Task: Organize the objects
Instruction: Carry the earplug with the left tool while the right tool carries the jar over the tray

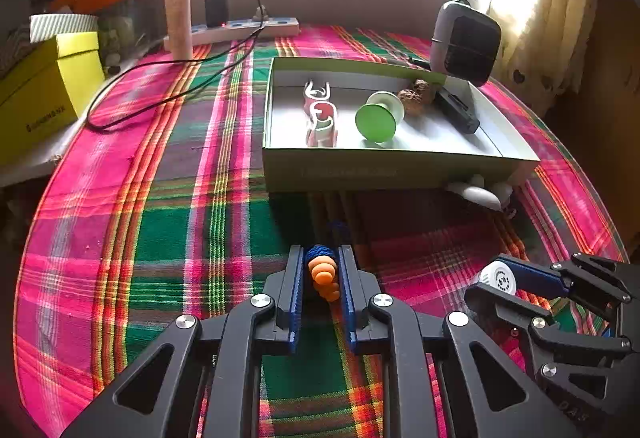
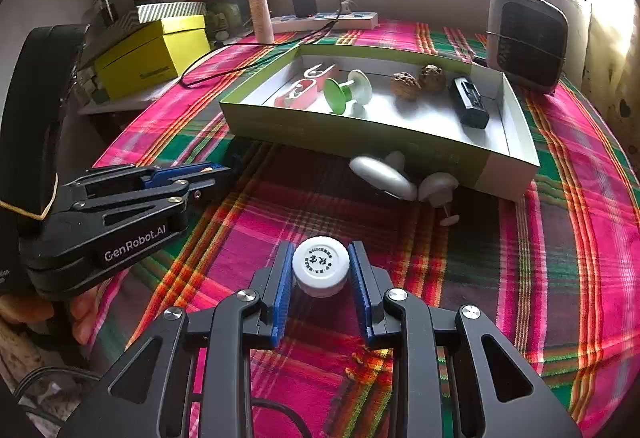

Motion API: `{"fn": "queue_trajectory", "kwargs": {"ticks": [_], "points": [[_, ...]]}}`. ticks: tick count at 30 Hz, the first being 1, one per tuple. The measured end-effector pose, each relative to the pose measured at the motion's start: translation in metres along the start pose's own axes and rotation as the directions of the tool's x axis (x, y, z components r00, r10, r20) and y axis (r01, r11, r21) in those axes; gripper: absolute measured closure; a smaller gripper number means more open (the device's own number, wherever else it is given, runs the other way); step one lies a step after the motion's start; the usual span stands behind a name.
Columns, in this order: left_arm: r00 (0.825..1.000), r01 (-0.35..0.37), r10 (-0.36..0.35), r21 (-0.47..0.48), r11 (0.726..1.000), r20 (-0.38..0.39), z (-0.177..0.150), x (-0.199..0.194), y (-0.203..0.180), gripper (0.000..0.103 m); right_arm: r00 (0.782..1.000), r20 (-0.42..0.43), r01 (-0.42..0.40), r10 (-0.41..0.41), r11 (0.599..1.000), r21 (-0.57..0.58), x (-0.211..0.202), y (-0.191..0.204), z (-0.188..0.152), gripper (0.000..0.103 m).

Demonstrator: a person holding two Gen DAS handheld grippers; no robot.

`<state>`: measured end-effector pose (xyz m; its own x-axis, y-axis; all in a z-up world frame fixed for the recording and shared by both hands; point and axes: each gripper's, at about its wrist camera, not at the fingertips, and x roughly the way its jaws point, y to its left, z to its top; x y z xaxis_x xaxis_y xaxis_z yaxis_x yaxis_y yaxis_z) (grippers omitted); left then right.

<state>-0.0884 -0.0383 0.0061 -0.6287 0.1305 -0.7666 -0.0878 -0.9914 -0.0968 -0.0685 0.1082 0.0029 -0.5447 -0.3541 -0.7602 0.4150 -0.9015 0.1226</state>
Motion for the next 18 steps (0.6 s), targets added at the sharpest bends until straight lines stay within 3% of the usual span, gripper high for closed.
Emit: {"fn": "queue_trajectory", "kwargs": {"ticks": [18], "points": [[0.999,0.018,-0.018,0.002,1.000,0.036,0.014,-0.009,-0.005,0.088,0.999,0.053,-0.013,0.013,1.000,-0.003,-0.012,-0.008,0.017,0.074]]}}
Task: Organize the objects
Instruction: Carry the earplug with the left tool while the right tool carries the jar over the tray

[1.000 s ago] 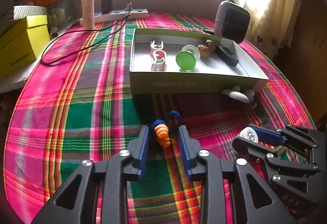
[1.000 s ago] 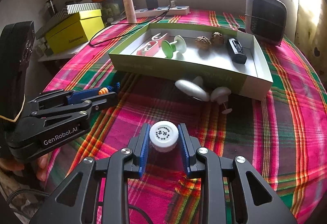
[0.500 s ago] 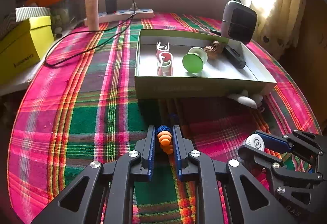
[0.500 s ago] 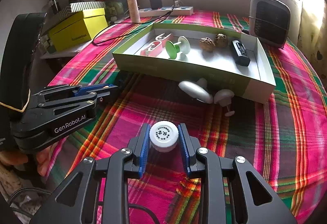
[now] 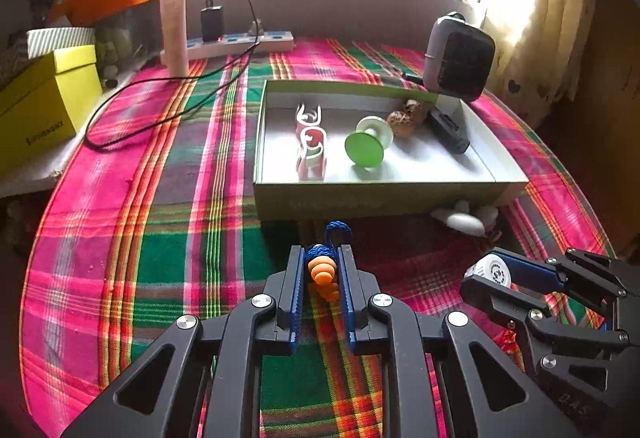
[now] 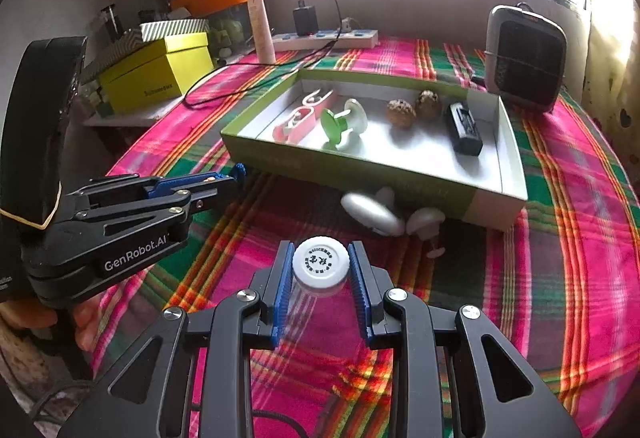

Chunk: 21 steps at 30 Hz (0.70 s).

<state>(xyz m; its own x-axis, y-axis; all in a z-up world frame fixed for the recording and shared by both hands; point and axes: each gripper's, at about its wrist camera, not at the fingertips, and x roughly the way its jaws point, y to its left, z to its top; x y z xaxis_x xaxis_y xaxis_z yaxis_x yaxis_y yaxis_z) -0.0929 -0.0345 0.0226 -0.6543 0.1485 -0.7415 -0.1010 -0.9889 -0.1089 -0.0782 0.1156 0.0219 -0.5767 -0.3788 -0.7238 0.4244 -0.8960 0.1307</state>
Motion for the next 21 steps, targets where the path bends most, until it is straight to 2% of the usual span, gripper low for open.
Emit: {"fn": "queue_trajectory", "kwargs": {"ticks": [21], "points": [[0.999,0.011,-0.012,0.013,1.000,0.047,0.051,0.011,-0.005,0.088,0.996,0.064,0.054,-0.056,0.998,0.033,0.010,-0.038,0.053,0.074]]}}
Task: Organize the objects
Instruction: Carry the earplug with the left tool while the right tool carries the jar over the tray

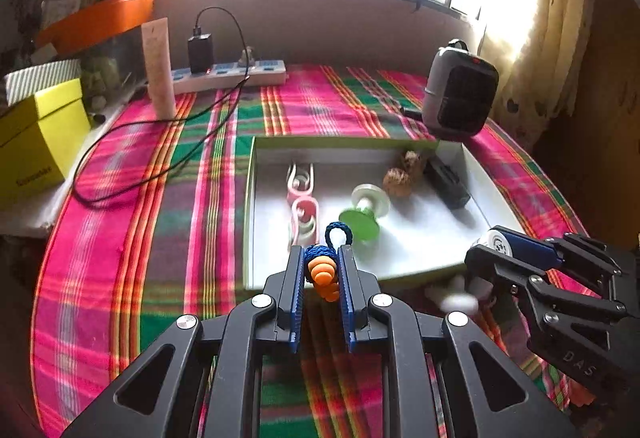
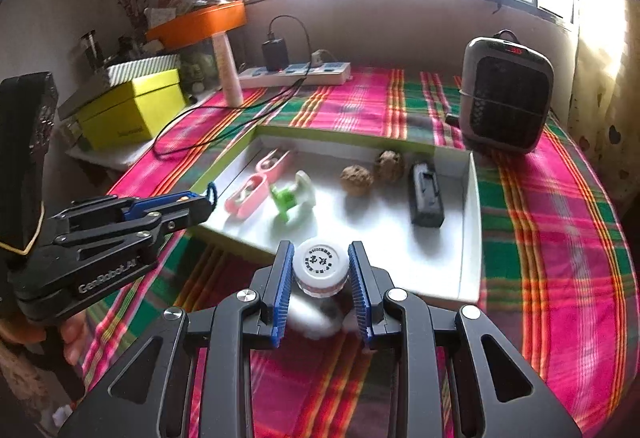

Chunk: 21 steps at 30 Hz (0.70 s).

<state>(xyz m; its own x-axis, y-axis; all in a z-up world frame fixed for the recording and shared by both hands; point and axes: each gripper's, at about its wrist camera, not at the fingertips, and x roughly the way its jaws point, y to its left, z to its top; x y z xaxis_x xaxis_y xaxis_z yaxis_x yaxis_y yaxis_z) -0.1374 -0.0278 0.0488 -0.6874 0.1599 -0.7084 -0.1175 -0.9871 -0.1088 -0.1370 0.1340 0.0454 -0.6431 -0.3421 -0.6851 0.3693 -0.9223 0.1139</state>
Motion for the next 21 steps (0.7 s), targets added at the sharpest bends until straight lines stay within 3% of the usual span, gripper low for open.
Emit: {"fn": "queue_trajectory", "kwargs": {"ticks": [21], "points": [[1.000,0.008,-0.008,0.029,1.000,-0.017,0.040,0.040,-0.009,0.088,0.999,-0.029,0.035,-0.035,0.999,0.002,0.037,-0.022,0.030,0.074]]}}
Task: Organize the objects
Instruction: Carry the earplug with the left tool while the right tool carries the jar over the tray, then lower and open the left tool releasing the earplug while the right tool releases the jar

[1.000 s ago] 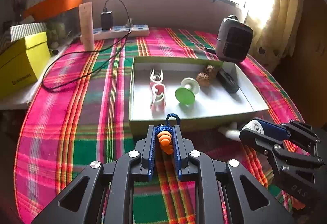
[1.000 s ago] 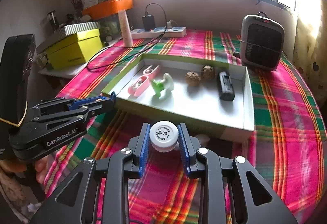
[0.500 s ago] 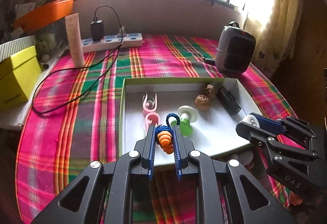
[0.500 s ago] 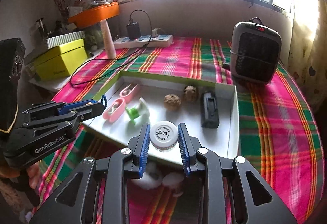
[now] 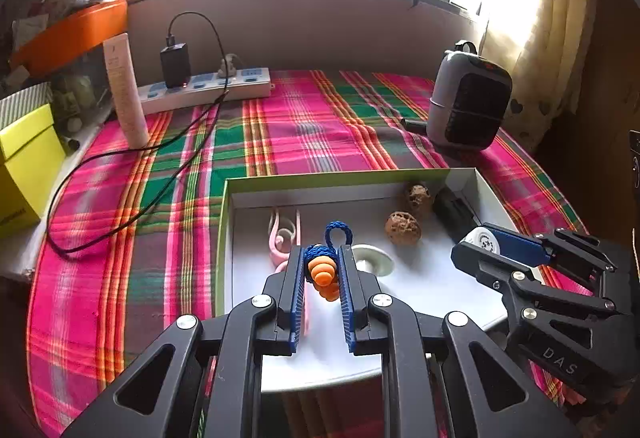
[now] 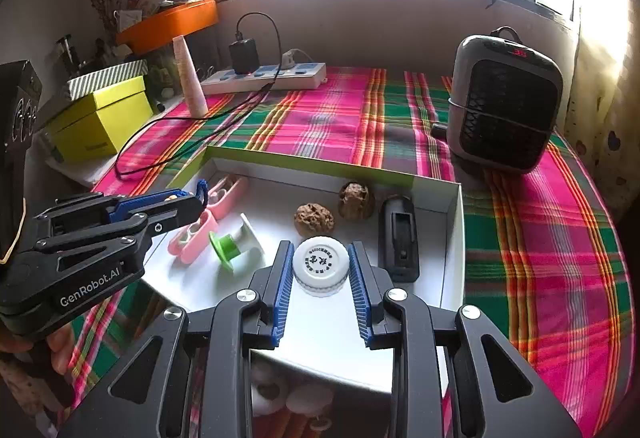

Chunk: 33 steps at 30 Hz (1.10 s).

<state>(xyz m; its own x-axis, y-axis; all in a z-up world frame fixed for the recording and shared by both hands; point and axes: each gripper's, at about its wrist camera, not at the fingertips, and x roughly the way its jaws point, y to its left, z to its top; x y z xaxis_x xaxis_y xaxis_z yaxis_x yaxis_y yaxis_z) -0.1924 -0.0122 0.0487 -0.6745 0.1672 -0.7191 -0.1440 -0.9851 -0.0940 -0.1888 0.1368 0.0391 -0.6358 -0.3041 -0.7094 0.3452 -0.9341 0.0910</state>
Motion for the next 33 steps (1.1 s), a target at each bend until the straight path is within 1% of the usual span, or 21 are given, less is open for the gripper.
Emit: {"fn": "queue_trajectory", "kwargs": {"ticks": [12,18,28,33], "points": [[1.000,-0.002,0.002,0.027,1.000,-0.007,0.019,0.020,-0.002,0.088,0.999,-0.049,0.017,-0.018,1.000,-0.009,0.021,-0.008,0.002,0.074],[1.000,-0.009,0.011,0.045,0.999,-0.027,0.026,0.034,-0.004,0.088,0.998,-0.067,0.016,-0.017,1.000,-0.011,0.028,-0.012,0.005,0.074],[0.997,0.013,-0.009,0.056,0.998,-0.073,0.032,0.056,-0.008,0.088,0.996,-0.092,0.010,-0.014,0.999,-0.037,0.039,-0.013,0.006,0.074],[0.997,0.012,-0.007,0.061,0.998,-0.082,0.032,0.062,-0.010,0.088,0.996,-0.090,0.004,-0.008,0.999,-0.044,0.042,-0.013,0.007,0.074]]}}
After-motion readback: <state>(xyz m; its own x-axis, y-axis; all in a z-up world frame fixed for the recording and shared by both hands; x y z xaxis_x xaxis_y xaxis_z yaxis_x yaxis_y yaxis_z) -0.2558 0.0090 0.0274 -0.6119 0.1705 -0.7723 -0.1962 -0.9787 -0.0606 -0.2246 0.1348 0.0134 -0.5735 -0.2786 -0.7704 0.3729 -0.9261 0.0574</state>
